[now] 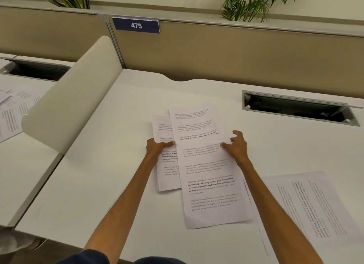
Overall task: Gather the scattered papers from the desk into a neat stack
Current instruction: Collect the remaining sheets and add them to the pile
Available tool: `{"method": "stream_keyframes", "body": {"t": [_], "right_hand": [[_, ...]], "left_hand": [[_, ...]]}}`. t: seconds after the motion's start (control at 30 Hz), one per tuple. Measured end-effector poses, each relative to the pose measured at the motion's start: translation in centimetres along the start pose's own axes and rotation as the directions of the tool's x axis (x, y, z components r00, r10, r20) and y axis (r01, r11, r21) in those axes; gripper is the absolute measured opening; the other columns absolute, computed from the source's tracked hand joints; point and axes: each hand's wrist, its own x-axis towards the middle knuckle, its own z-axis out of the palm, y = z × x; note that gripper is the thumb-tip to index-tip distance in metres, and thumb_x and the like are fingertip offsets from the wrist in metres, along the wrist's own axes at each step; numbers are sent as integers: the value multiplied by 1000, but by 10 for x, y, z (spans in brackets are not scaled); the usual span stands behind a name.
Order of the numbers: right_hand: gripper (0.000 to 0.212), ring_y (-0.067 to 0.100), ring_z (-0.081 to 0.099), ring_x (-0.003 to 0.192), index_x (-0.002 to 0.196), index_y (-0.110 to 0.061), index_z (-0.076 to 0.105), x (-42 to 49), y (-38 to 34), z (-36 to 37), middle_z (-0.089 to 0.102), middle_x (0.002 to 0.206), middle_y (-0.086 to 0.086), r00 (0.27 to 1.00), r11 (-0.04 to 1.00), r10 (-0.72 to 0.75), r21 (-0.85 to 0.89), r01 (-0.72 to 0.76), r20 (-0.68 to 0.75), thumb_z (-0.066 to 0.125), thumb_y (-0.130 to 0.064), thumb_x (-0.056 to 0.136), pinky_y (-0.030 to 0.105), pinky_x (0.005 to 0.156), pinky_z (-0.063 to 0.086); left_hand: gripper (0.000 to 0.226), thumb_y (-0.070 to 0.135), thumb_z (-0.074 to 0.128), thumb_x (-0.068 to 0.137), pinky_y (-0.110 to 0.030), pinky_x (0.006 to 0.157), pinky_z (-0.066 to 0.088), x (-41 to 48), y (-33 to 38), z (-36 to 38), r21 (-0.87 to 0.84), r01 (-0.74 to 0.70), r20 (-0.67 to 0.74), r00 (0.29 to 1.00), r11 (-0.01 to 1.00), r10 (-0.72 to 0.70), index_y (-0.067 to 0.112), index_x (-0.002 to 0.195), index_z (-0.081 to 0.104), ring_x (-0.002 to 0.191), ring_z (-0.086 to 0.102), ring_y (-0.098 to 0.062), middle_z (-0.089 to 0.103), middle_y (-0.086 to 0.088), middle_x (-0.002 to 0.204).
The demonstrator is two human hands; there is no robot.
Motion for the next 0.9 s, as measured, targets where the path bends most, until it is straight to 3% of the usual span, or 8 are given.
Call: {"method": "stream_keyframes", "body": {"t": [0.1,0.2,0.27,0.43,0.5,0.6,0.8,0.9], "right_hand": [[62,35,64,106,131,-7,51,-2,2,10,68,112,22,996,999,-34,-12,33,-78,82,-14,77,38,95,47],[51,32,66,100,115,-7,64,-4,9,25,71,103,17,998,999,-32,-20,31,-62,87,-23,72,41,93,50],[43,26,67,87,103,-6,71,-7,12,35,72,92,11,998,998,-61,-29,60,-22,87,-30,72,35,81,52],[24,12,57,66,74,-20,63,-5,12,46,61,70,-5,989,989,-149,-16,149,14,78,-38,80,28,68,43],[35,13,65,83,97,-16,67,1,6,39,70,93,-3,985,988,-134,93,124,105,80,-40,77,31,80,52],[79,21,68,107,131,-14,55,-1,-23,18,69,122,4,938,922,-142,388,9,315,89,-41,65,40,94,55],[43,33,72,99,114,-4,69,-29,-104,-32,74,111,13,877,781,-438,566,263,196,82,-9,74,41,80,60],[32,26,74,93,103,-17,72,-38,-124,-53,77,103,3,829,749,-532,551,367,171,81,-6,74,38,77,62]], "left_hand": [[53,9,91,65,-36,66,63,-2,1,1,-13,-10,38,999,1000,10,9,114,71,84,77,-22,77,-8,104],[61,11,94,59,-43,78,63,-1,-2,3,5,-21,71,997,1000,21,9,116,71,92,76,-24,77,-7,109],[64,6,93,60,-39,81,62,-3,-3,5,27,-39,84,996,999,37,6,119,70,97,74,-25,75,-7,111],[53,2,89,66,-49,83,61,-8,3,5,-54,-86,115,989,995,91,1,115,70,98,74,-33,74,-16,113],[50,5,89,67,-52,82,61,-13,16,3,-76,-119,130,983,990,128,1,113,71,96,74,-34,76,-15,109],[44,4,86,71,-40,72,62,-26,52,6,-96,-226,148,960,969,239,0,113,71,96,75,-32,78,-10,105],[25,3,81,76,-35,73,63,-52,137,12,-165,-496,112,849,852,516,11,99,74,86,76,-19,80,4,93],[25,12,78,77,-33,71,62,-62,163,12,-182,-583,111,788,792,605,13,101,71,83,75,-16,79,9,93]]}}
